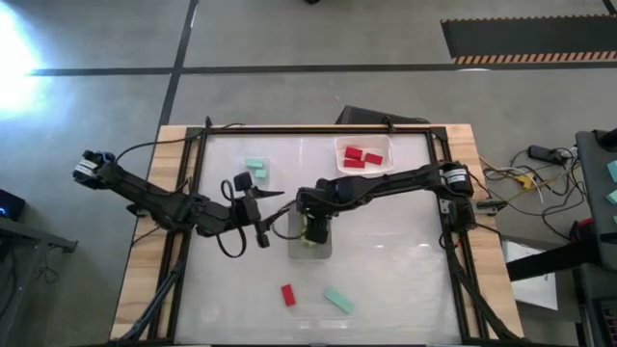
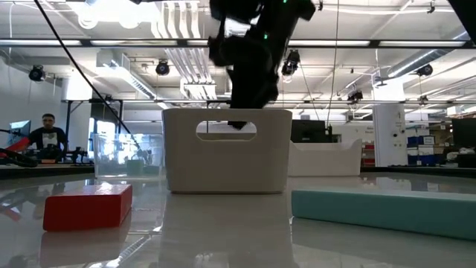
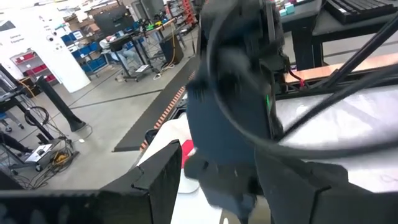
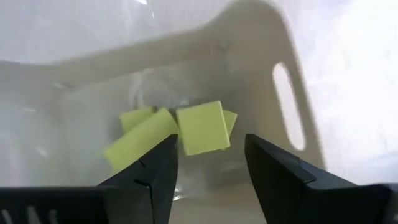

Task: Sort & place blocks by color
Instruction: Put the blue block into the transparent bin

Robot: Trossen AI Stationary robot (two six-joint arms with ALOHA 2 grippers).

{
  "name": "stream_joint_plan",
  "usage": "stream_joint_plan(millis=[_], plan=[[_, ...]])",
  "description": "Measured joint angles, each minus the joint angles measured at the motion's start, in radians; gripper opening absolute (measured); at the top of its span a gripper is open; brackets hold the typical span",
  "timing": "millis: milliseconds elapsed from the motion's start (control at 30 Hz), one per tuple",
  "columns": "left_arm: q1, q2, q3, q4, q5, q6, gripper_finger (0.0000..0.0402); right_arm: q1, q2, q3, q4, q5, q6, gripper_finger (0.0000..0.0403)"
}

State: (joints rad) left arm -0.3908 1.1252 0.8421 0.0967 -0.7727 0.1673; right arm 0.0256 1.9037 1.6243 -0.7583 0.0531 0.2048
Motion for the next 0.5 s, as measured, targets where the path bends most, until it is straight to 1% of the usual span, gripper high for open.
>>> stream_joint_plan(millis=[267,400,500], plan=[[-0.001,0.0,0.0,-0.003,0.001,-0.004,0.0187,0.086,-0.135,0.0,-0.023,-0.005,0.079,0.0175],[-0.002,0.0,0.0,-0.003,0.001,-0.005,0.0187,0.154,-0.181,-0.002,-0.038,-0.002,0.154,0.0173],[-0.002,0.0,0.0,0.001,0.001,-0.005,0.0187,0.212,-0.191,-0.002,-0.047,-0.004,0.234,0.0167]])
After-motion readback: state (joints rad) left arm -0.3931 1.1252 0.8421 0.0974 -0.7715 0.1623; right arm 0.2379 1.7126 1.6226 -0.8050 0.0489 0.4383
